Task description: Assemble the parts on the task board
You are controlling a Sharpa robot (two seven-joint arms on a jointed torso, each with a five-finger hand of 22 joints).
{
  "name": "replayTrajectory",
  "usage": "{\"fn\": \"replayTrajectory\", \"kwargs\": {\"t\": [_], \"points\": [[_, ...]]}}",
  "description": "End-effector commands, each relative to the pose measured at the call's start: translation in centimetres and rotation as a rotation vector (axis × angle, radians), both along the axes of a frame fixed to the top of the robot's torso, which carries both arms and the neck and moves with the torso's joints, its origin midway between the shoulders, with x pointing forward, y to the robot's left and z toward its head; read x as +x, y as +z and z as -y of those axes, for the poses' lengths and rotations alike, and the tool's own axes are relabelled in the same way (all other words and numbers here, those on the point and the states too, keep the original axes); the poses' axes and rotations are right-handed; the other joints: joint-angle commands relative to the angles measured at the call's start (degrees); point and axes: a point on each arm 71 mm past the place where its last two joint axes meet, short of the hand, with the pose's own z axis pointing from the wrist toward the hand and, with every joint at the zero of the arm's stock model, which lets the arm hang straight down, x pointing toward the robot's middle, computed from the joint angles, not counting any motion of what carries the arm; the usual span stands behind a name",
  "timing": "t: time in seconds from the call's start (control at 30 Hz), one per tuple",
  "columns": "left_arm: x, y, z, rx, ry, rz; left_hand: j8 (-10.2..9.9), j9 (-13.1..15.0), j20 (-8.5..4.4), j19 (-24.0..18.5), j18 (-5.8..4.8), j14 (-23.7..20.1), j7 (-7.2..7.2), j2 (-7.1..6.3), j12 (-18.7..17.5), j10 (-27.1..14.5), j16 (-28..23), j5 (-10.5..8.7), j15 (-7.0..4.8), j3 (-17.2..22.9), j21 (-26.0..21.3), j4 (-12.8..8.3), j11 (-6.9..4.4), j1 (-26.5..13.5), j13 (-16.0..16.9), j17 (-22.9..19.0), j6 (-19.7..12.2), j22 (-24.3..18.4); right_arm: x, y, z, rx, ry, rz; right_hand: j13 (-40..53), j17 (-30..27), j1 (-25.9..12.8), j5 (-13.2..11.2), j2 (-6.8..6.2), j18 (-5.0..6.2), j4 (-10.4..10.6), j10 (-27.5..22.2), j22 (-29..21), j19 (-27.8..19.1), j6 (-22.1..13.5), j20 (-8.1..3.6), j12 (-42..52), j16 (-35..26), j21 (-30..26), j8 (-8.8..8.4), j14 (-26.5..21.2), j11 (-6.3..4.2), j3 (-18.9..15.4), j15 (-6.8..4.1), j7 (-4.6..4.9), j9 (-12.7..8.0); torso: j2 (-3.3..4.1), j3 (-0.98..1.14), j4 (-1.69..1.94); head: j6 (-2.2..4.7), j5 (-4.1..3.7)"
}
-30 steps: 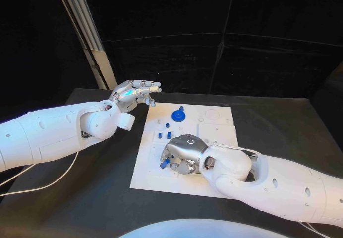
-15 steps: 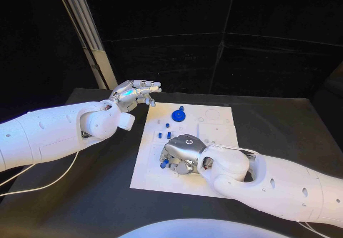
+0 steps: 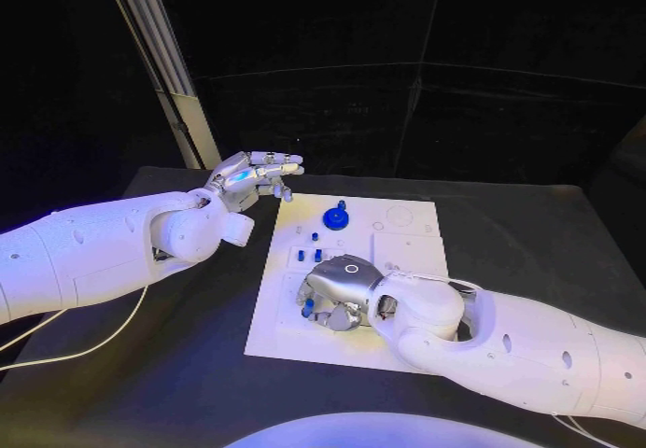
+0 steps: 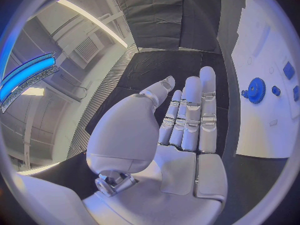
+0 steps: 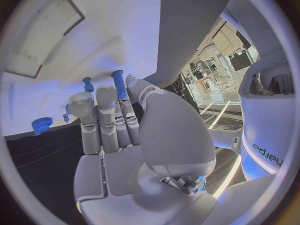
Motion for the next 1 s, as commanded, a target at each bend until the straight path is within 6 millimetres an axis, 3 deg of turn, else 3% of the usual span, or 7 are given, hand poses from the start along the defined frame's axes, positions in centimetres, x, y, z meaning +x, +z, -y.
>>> {"fn": "replayTrajectory", "kwargs": {"t": [0.03,0.3,0.5,0.67,0.8,0.83,1.0], "points": [[0.0,0.1,0.2,-0.004,-0.015,0.003,0.2,-0.1,0.08,-0.3,0.81,-0.4,-0.05,0.64,0.2,-0.4,0.0,0.09,0.09,-0.3,-0.3,-0.2,0.01,-0.1,-0.1,-0.1,-0.3,-0.1,0.0,0.5,-0.2,0.081,0.015,0.016,0.2,-3.9,-0.1,-0.1,-0.28,0.73,-0.1,-2.3,-3.0,-2.1,-2.2,0.34,0.0,-2.8,-2.4,-0.1,-1.2,0.45,-1.3,0.24,-0.22,0.1,-0.02,0.01,-0.03,0.14,-0.02],[0.0,0.1,0.2,-0.002,-0.018,0.001,0.2,-0.1,0.08,-0.3,0.81,-0.4,-0.05,0.64,0.2,-0.4,0.0,0.09,0.09,-0.3,-0.3,-0.2,0.01,-0.1,-0.1,-0.1,-0.3,-0.1,0.1,0.9,0.0,0.131,0.004,0.031,0.3,-7.6,0.1,-0.1,0.09,1.27,0.2,-5.7,-6.3,-3.4,-6.0,0.7,1.9,-5.5,-5.4,-0.11,-1.8,0.84,-6.0,0.55,-0.9,0.1,0.02,0.1,-0.03,0.24,-0.03],[0.0,0.1,0.1,-0.002,-0.02,0.0,0.2,-0.1,0.08,-0.3,0.81,-0.4,-0.05,0.64,0.2,-0.4,0.0,0.09,0.09,-0.3,-0.3,-0.2,0.01,-0.1,-0.1,-0.1,-0.3,-0.1,0.0,1.2,0.7,0.178,-0.009,0.043,0.4,-7.9,0.6,1.0,0.67,1.33,0.4,-5.9,-6.9,-3.4,-5.4,0.69,3.6,-5.7,-6.1,0.15,-1.7,0.72,-7.8,0.47,-0.23,0.3,0.03,0.11,-0.06,0.39,-0.24],[0.0,0.1,0.0,-0.002,-0.019,0.0,0.3,-0.1,0.1,-0.4,0.81,-0.5,-0.02,0.69,0.3,-0.6,0.0,0.09,0.12,-0.4,-0.4,-0.2,0.04,-0.1,-0.1,-0.2,-0.4,-0.1,0.0,1.6,2.8,0.231,-0.047,0.028,0.5,-7.2,0.5,1.8,0.84,1.19,1.0,-4.7,-6.4,-2.5,-4.3,0.45,5.7,-5.0,-5.7,0.32,-0.9,0.31,-9.5,0.17,0.65,0.4,0.0,0.13,-0.17,0.66,-0.53],[-0.1,0.1,-0.1,-0.001,-0.017,-0.001,0.3,-0.1,0.1,-0.4,0.81,-0.5,-0.02,0.69,0.3,-0.6,0.0,0.09,0.12,-0.4,-0.4,-0.2,0.04,-0.1,-0.1,-0.2,-0.4,-0.1,0.1,1.9,5.9,0.298,-0.14,-0.063,1.2,-0.7,-1.1,3.0,1.0,0.08,2.8,0.8,-1.1,1.6,-1.8,0.2,9.4,-0.1,-1.7,1.17,1.9,0.16,-11.3,-0.05,1.52,0.7,-0.08,0.05,-0.21,1.18,-1.58],[-0.1,0.1,-0.1,-0.001,-0.016,-0.001,0.3,-0.1,0.1,-0.4,0.81,-0.5,-0.02,0.69,0.3,-0.6,0.0,0.09,0.12,-0.4,-0.4,-0.2,0.04,-0.1,-0.1,-0.2,-0.4,-0.1,0.1,1.9,6.6,0.31,-0.165,-0.086,1.5,0.1,-1.6,3.3,0.93,-0.09,3.3,2.7,-0.2,2.3,-1.1,0.13,10.4,0.6,-1.0,1.47,2.4,-0.11,-11.8,-0.21,1.38,0.8,-0.12,0.04,-0.23,1.31,-1.9],[-0.1,0.0,-0.2,-0.001,-0.016,-0.002,0.3,-0.1,0.1,-0.4,0.81,-0.5,-0.02,0.69,0.3,-0.6,0.0,0.09,0.12,-0.4,-0.4,-0.2,0.04,-0.1,-0.1,-0.2,-0.4,-0.1,0.4,1.9,11.4,0.33,-0.347,-0.247,5.8,5.0,-4.3,4.8,0.48,-1.1,6.2,14.5,5.0,6.0,2.1,-1.77,18.6,4.2,3.0,3.52,4.0,-3.35,-14.8,-2.6,-1.3,1.3,-0.18,0.02,-0.42,2.09,-3.62]]}}
